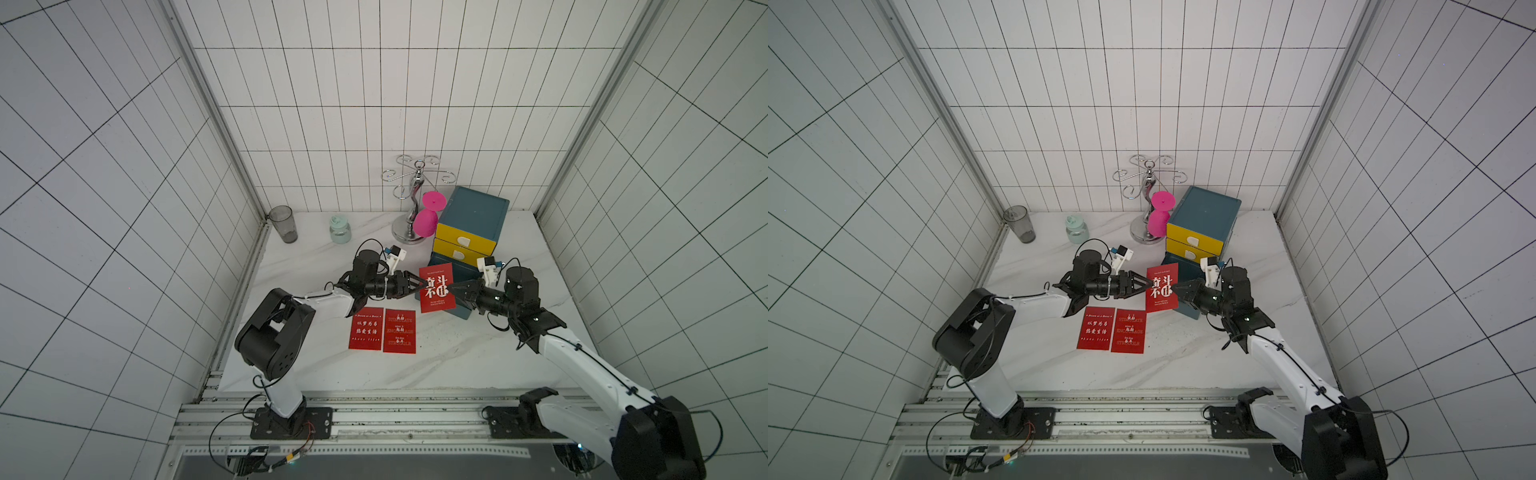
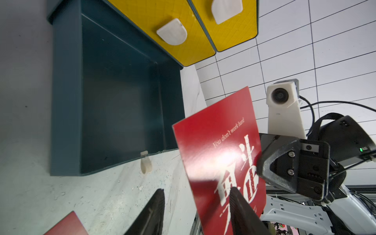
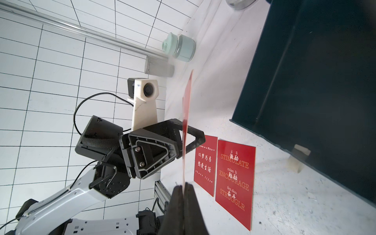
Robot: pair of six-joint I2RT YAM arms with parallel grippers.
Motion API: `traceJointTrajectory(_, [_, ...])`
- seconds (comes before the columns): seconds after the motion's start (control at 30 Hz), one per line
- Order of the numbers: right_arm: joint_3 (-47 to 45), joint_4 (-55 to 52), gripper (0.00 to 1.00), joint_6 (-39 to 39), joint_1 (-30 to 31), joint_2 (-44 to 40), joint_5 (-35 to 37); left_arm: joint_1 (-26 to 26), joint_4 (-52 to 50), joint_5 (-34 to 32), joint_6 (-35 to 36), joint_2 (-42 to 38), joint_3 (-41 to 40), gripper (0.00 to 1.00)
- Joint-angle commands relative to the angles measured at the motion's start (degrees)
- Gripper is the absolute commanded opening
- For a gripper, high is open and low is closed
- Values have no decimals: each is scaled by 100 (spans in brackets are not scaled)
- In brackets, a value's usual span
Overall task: Take the postcards out of the drawer
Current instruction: Place the postcard at the center of the board.
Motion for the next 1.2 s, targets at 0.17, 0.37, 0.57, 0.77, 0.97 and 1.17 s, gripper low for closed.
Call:
traceJointTrajectory(0.17, [-301,354,0,129,131,12,-148,1,1030,60,-469,-123,-170,39])
traceJointTrajectory(0.37, [-426,490,0,213,274,49,-81,35,959,-6,-367,-255,-233,18])
traceJointTrajectory(0.57, [-424,251,0,26,346,47,29,49,406,-145,-90,-439,-251,0])
traceJointTrajectory(0.77, [-333,-311,20,-385,384,5,138,57,-414,-325,501,-842,-311,0])
traceJointTrajectory(0.97, [10,-1305,47,-1324,375,-68,284,148,-789,-114,844,-1262,-446,0])
traceJointTrajectory(1.17, [388,-1435,55,-1717,375,219,-391,179,-848,343,1102,-1529,-614,0])
